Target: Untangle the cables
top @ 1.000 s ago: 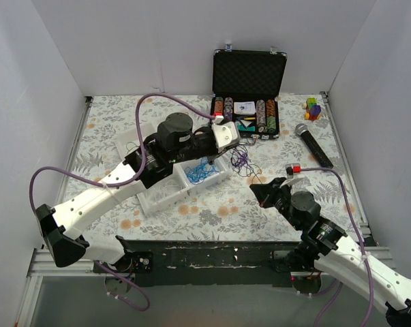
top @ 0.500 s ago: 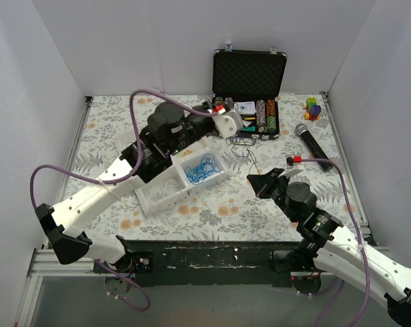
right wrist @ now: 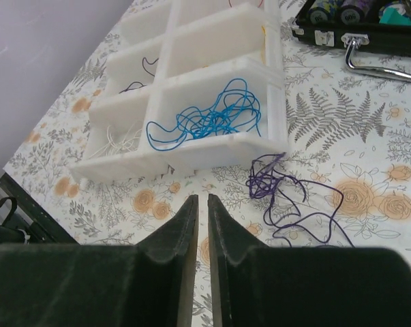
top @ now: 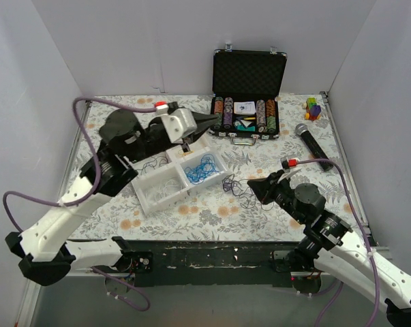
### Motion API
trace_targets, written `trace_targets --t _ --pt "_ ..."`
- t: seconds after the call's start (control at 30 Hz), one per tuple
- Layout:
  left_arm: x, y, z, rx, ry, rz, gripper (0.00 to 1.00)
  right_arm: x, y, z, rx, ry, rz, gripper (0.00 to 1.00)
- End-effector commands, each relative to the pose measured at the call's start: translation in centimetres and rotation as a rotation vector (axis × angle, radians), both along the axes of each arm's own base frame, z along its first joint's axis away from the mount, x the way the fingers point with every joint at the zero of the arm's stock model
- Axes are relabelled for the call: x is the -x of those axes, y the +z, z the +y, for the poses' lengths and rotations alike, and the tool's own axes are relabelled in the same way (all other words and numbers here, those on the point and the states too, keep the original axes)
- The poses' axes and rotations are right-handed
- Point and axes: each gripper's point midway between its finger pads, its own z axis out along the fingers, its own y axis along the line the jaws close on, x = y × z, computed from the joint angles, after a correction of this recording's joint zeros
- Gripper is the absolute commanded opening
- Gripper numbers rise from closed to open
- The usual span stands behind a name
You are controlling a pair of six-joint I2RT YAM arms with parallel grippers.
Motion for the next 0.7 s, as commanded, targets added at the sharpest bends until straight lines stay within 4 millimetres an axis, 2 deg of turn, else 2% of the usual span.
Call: trace_targets --t 0.0,0.07,0.17,0.27,0.33,0.43,0.53,0.67 --pt "-0.4 -7.8 -3.1 -0.140 -0.099 0.200 0.07 0.5 1.7 -0.1 0.015 0.038 -0.048 0.13" --pt "0.0 -10.8 -3.6 -0.183 -0.138 0.238 0.08 0.8 2.5 -0.3 -0.005 0.040 -0.069 0.09" --pt "0.6 -16.2 -4.0 -0.275 -0.191 0.260 0.09 0.9 4.1 -1.2 -0.033 0.011 -0.109 0.03" --pt "0.9 -21.8 -4.2 -0.355 -0.222 0.260 0.09 0.3 5.0 -2.8 -0.013 -0.075 -0.114 0.03" --pt "0.9 -25.4 -4.6 -0.400 -0.237 0.245 0.09 -0.5 4.5 -4.5 0.042 -0.176 -0.083 0.08" --pt "0.8 -29.3 -5.9 -0.473 -0.282 0.227 0.09 -0.9 2.6 -5.4 0.106 -0.231 -0.027 0.21" --pt "0.2 -32.4 -7.5 -0.523 -0.309 0.245 0.09 -1.2 1.3 -6.3 0.118 -0.289 0.010 0.28" --pt "-0.2 -36.5 -9.0 -0.606 -0.346 0.274 0.07 -1.4 0.3 -6.5 0.116 -0.311 0.022 0.31"
